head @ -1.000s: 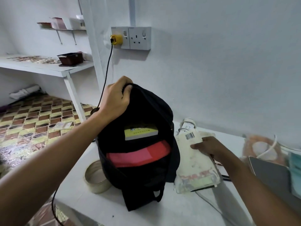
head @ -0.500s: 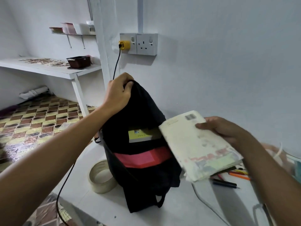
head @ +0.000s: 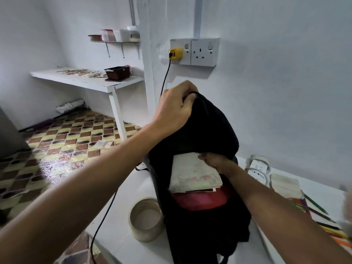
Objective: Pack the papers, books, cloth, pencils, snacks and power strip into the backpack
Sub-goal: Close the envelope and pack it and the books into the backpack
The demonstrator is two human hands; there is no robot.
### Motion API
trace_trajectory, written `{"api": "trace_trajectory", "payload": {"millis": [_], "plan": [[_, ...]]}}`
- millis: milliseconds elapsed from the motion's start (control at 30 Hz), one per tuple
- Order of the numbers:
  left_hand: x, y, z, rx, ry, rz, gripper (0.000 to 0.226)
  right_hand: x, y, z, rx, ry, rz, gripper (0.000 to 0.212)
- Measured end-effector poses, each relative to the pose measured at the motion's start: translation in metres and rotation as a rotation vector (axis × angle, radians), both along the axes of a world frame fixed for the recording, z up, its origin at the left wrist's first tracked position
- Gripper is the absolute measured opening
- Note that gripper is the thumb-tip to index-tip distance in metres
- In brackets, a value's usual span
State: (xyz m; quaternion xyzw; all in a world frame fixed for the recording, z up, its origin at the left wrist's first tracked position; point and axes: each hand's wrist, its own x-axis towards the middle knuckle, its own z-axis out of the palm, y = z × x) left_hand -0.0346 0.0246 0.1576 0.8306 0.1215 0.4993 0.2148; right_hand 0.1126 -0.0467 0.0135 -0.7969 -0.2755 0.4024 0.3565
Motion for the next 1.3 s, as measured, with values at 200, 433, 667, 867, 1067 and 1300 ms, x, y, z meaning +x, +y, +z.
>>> {"api": "trace_trajectory", "payload": {"millis": [200,433,667,867,1067,1300], "plan": [[-0.002,0.010,0.003,-0.032,-0.017,-0.029,0.009,-0.045,0.009,0.004,-0.173,-1.119,0.223,0.031],[-0.002,0.013,0.000,-0.026,-0.005,-0.063,0.010,-0.062,0.011,-0.017,-0.229,-0.829,0.701,0.067],[0.000,0.012,-0.003,-0.037,0.005,-0.096,0.010,-0.017,0.027,-0.015,-0.075,-0.578,0.705,0.071],[0.000,0.013,-0.001,-0.054,0.004,-0.099,0.010,-0.027,0.032,-0.022,-0.199,-0.990,0.966,0.095],[-0.002,0.014,-0.001,-0.059,-0.001,-0.099,0.010,-0.010,0.030,-0.030,-0.005,-0.944,0.648,0.060],[-0.002,0.012,0.000,-0.029,0.012,-0.103,0.011,-0.047,0.040,-0.046,-0.040,-1.152,0.750,0.046]]}}
